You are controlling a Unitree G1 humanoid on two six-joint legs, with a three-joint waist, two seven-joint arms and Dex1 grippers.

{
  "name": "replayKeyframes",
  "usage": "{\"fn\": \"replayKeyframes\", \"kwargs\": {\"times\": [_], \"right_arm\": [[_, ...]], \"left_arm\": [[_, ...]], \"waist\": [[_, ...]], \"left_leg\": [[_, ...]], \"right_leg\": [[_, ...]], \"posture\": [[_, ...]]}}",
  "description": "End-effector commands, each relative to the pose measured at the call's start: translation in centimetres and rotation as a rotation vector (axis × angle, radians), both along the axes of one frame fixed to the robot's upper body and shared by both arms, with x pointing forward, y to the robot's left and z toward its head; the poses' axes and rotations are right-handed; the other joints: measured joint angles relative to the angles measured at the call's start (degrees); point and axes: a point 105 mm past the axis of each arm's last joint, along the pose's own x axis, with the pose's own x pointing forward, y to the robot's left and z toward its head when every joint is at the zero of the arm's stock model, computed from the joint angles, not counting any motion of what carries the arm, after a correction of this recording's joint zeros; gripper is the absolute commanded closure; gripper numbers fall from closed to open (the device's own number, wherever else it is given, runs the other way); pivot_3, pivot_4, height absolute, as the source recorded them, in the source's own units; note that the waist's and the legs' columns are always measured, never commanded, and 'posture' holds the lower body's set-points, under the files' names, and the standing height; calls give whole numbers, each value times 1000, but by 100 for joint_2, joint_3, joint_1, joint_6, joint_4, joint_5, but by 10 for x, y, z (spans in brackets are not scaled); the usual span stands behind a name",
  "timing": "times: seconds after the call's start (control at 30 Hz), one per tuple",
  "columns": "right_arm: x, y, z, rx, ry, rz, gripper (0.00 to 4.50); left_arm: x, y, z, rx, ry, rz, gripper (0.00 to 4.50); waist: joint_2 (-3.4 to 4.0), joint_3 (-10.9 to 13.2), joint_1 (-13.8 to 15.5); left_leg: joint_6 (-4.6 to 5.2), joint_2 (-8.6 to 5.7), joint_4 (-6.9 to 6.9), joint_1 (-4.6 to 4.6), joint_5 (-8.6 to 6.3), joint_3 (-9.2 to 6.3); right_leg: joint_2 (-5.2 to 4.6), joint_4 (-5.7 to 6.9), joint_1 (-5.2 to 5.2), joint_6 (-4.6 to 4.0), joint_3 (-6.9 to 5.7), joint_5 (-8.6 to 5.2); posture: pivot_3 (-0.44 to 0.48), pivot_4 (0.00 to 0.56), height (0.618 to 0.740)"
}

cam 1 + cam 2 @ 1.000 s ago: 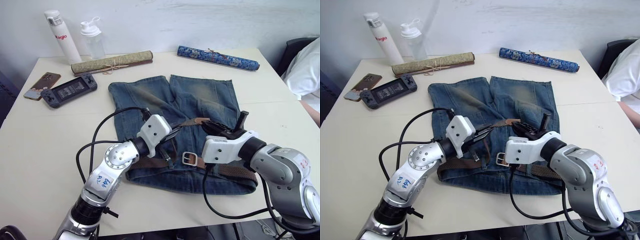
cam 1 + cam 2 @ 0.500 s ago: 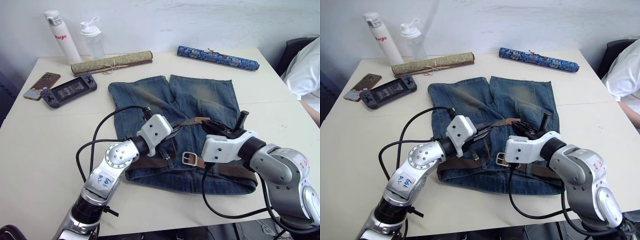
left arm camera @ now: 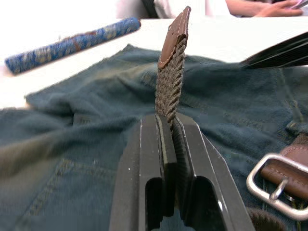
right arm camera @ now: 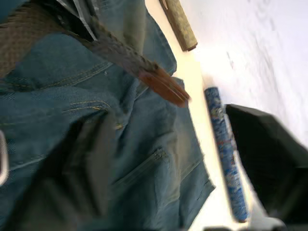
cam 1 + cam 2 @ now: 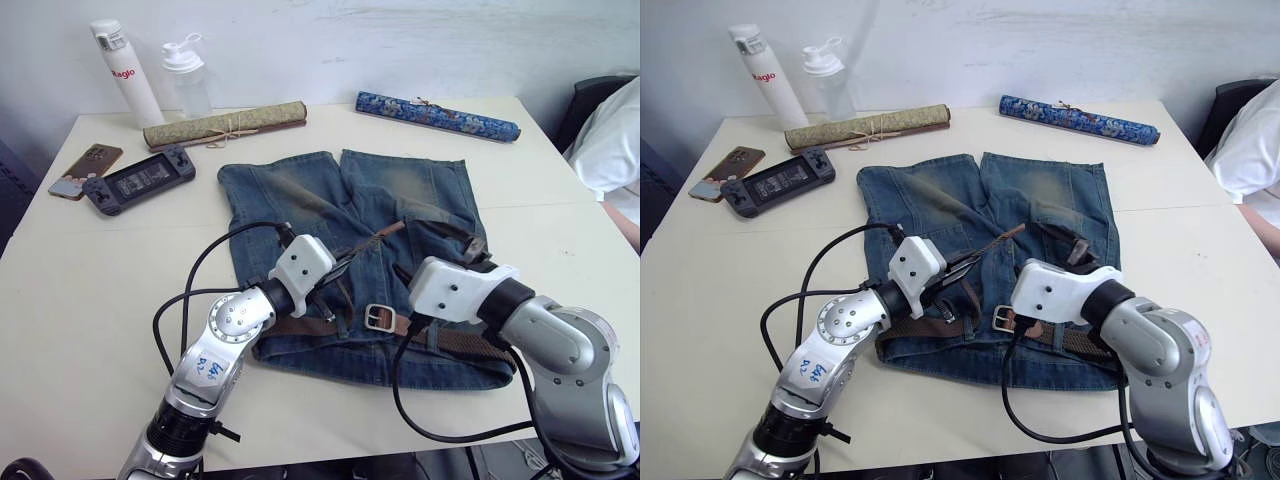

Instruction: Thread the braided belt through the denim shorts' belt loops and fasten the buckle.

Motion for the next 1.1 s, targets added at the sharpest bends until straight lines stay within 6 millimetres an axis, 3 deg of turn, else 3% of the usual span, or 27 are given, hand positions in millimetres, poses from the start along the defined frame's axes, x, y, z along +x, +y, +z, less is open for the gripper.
{"fn": "replayKeyframes", "kwargs": {"times": [0.03,0.1,0.27,0.57,0.83,1.1], "right_arm": [[-44,10,-14,14,76,109,23],[-53,10,-33,8,137,97,23],[-56,8,-54,-17,161,52,23],[-38,11,-62,11,40,-61,23],[-43,11,-83,-46,85,-61,23],[-35,5,-89,-46,68,-131,23]], "left_arm": [[0,2,6,-33,-9,2,4500],[1,1,7,-36,-6,-5,4500],[0,0,7,-33,-6,-17,4500],[0,1,7,-24,-4,-18,4500],[1,2,8,-23,-9,-21,4500],[0,2,8,-23,-8,-26,4500]], "waist": [[-2,0,56],[1,1,65],[-3,2,-47],[-6,5,-17],[-7,5,-10],[-7,5,-15]], "left_leg": [[1,0,-1,-1,0,-2],[6,-1,-5,-3,-6,-4],[10,-1,1,5,-8,16],[-3,-1,-2,2,-8,12],[-5,-1,-4,1,-9,12],[-6,0,-4,1,-9,12]], "right_leg": [[0,-2,1,0,-2,0],[2,-13,4,3,-4,-2],[-3,-6,3,8,8,1],[0,-8,-2,8,7,1],[1,-10,-3,8,6,1],[1,-9,-3,8,6,1]], "posture": [[0,150,737],[0,150,737],[0,150,737],[0,150,737],[0,150,737],[0,150,737]]}}
